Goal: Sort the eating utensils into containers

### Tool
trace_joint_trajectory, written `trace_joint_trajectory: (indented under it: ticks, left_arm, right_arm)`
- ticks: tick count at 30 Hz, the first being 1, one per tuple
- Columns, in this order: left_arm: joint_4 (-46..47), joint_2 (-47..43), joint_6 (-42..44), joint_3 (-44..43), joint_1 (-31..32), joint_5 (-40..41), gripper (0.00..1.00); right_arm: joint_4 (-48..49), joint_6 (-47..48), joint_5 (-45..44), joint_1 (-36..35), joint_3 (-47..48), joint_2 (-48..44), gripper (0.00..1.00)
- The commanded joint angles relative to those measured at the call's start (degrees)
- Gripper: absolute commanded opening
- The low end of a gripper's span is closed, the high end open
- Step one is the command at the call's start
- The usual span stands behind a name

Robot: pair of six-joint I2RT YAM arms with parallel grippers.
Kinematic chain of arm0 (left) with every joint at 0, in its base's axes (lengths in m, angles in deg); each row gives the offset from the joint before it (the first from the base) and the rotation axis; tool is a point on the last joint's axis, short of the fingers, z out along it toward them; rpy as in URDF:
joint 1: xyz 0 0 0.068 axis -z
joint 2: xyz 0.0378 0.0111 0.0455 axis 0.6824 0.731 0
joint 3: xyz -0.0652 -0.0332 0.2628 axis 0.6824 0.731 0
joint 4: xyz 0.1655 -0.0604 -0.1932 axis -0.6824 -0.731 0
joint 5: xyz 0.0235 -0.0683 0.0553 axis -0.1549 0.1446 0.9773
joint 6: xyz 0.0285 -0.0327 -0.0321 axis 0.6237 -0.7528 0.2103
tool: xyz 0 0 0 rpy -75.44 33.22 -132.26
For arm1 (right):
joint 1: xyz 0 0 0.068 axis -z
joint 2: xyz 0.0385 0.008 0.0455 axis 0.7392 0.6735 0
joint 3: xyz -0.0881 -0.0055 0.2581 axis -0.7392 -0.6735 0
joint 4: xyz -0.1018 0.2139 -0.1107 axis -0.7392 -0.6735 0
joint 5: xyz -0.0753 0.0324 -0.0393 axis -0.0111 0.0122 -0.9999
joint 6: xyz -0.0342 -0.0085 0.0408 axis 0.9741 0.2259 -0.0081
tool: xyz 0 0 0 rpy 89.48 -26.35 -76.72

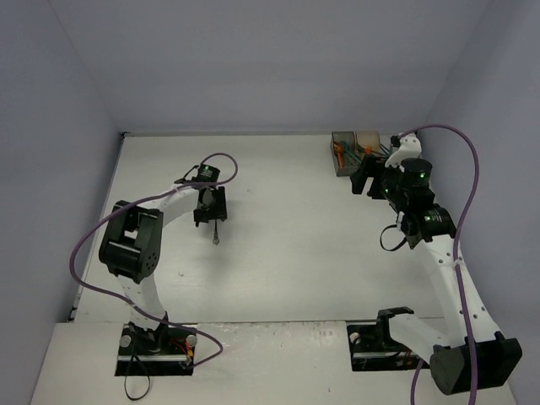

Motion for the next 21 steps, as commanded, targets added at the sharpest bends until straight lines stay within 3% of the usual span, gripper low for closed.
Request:
trace_joint_trajectory:
  ticks: [1,4,11,21]
  left_arm:
    - [0.81,0.96,-0.3,-3.54,-0.86,0.73,0.44]
    - [0.75,2.29,-0.73,-3.92,-0.86,0.7,0.35]
    - [0.99,3.29,-4.38,-3.44,0.4,0.7,0.0]
    - [-2.94,-3.29,-15.15,-9.31,5.74,0.52,0.0]
  right_arm:
    - [0.81,-0.58,2.37,-0.4,-0.95,-2.27,0.76]
    - [0.33,-0.43,3.3,-0.58,-1.5,-2.46,0.77]
    - [0.16,-0.26,4.24,-3.4,-1.23,-0.69,0.78]
    - [0.7,-2.9,-1.87,-22.46,3.57,10.27,0.77]
